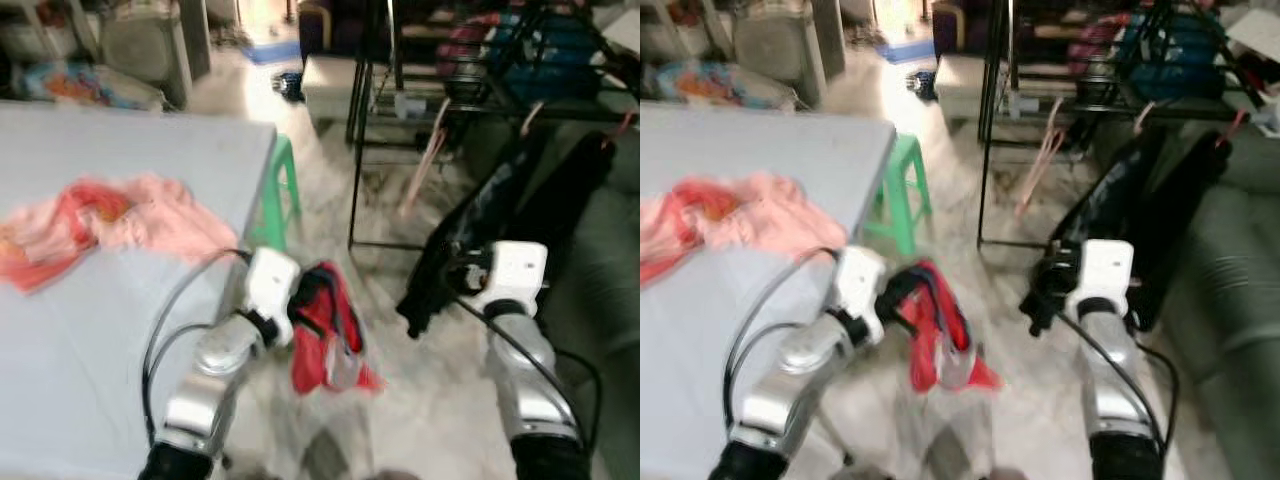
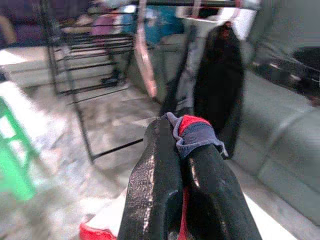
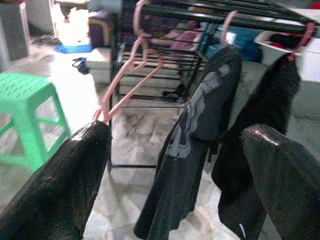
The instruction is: Hang hanger
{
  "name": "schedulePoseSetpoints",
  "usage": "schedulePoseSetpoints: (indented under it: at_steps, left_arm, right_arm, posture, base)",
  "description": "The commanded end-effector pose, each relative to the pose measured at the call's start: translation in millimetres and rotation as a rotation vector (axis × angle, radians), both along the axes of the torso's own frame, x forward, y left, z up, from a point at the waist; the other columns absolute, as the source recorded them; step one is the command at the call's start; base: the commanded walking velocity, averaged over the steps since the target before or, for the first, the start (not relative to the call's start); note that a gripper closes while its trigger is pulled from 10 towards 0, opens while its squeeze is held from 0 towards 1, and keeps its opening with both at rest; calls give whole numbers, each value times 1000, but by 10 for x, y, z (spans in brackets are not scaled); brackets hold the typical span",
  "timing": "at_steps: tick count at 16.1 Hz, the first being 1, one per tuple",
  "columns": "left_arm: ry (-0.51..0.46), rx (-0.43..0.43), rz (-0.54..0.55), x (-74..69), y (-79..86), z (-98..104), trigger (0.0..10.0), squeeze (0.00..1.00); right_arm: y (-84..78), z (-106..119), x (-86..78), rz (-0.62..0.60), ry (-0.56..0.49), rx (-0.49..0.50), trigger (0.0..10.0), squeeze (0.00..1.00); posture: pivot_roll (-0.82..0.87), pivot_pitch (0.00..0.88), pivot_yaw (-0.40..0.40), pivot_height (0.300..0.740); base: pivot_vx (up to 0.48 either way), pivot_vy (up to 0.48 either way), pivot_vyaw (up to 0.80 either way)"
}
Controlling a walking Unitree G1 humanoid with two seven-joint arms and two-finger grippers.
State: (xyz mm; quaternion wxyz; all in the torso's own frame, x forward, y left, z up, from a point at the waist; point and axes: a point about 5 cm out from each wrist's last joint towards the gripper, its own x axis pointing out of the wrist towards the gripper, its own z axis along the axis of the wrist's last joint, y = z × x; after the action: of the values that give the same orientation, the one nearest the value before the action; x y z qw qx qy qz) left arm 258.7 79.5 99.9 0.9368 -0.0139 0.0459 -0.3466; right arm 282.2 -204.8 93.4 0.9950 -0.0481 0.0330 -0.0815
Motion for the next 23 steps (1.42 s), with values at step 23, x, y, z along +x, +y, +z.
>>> schedulePoseSetpoints:
  at_steps: [23]
  left_arm:
    - [46, 26, 1, 4, 14, -12, 10000, 0]
  right_arm:
    - [57, 10, -16, 11, -12, -8, 10000, 0]
  posture:
    - [3, 23, -15, 740]
  base:
    - [283, 205, -170]
